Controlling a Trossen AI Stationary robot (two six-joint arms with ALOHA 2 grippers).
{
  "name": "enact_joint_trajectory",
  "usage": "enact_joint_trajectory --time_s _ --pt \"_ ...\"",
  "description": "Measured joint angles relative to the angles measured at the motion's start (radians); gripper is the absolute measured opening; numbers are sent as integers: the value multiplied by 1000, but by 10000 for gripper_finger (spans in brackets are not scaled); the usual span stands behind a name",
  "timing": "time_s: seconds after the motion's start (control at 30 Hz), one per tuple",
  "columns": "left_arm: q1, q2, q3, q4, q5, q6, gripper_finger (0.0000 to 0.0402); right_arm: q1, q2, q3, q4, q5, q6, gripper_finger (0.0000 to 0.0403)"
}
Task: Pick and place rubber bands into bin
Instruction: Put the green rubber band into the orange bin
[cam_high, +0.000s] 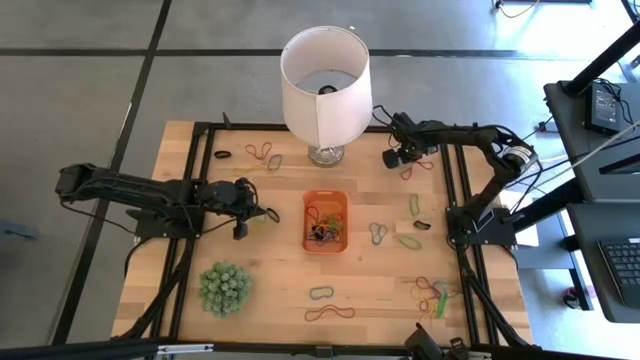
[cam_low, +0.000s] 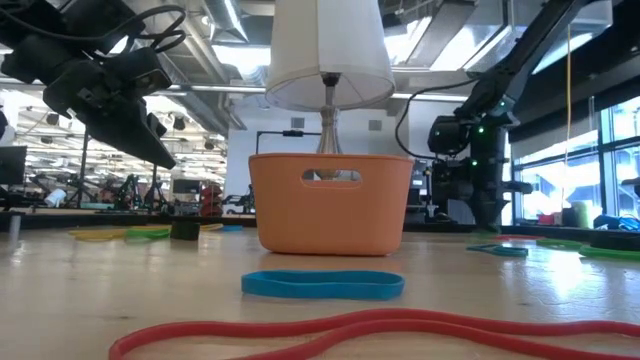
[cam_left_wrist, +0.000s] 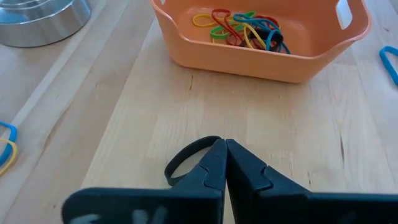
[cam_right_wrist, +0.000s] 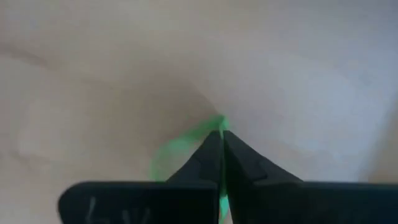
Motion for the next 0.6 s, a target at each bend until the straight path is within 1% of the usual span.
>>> enact_joint_trajectory --time_s 0.13,0.3,0.43,0.6 --pt "0 0 0 0 0 0 1 35 -62 2 -12 2 -1 4" --pt "0 0 0 0 0 2 6 112 -168 2 -51 3 0 3" --pt "0 0 0 0 0 2 3 196 -263 2 -95 2 3 2" --pt "0 0 0 0 -10 2 3 336 -375 2 -154 23 28 2"
